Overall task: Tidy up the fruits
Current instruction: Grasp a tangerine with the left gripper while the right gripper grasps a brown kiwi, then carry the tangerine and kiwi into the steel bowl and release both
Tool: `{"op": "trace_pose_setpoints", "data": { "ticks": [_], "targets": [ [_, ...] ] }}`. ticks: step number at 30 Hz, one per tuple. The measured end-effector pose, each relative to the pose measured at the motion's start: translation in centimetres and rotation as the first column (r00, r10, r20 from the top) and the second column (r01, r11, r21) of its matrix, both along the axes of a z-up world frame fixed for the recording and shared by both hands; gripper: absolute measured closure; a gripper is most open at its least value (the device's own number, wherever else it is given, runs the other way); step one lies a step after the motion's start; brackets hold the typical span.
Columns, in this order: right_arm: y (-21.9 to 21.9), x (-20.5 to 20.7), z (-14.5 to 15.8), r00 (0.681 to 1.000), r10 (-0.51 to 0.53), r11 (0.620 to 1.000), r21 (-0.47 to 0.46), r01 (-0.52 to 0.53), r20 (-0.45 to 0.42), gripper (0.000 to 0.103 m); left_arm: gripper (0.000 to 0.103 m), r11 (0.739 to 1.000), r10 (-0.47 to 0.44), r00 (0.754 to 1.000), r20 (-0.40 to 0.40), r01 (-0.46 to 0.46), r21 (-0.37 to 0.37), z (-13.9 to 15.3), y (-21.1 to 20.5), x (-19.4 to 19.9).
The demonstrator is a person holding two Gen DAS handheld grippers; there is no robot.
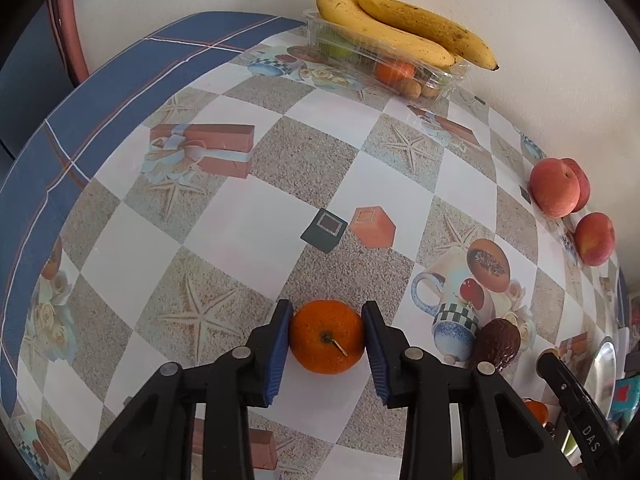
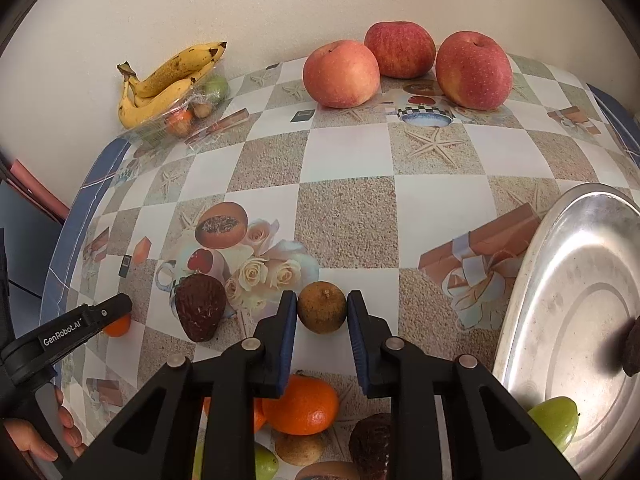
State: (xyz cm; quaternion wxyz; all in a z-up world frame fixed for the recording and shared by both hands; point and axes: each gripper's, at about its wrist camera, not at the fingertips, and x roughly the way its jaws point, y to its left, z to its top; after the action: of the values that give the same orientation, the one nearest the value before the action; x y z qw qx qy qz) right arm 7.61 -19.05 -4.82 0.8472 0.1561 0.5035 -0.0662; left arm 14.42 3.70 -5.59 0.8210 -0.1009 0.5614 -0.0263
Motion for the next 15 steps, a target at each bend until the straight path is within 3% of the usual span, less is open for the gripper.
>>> {"op": "trace_pose_setpoints", "data": {
  "ticks": [15],
  "targets": [
    [-0.8,-4.1,3.9,0.999,-0.046,0.999,0.014,0.046,0.022,0.076,0.065,0.994,-0.073,0.993,0.093,0.080,-0.071,5.1,-2.5,-2.0]
  ]
}}
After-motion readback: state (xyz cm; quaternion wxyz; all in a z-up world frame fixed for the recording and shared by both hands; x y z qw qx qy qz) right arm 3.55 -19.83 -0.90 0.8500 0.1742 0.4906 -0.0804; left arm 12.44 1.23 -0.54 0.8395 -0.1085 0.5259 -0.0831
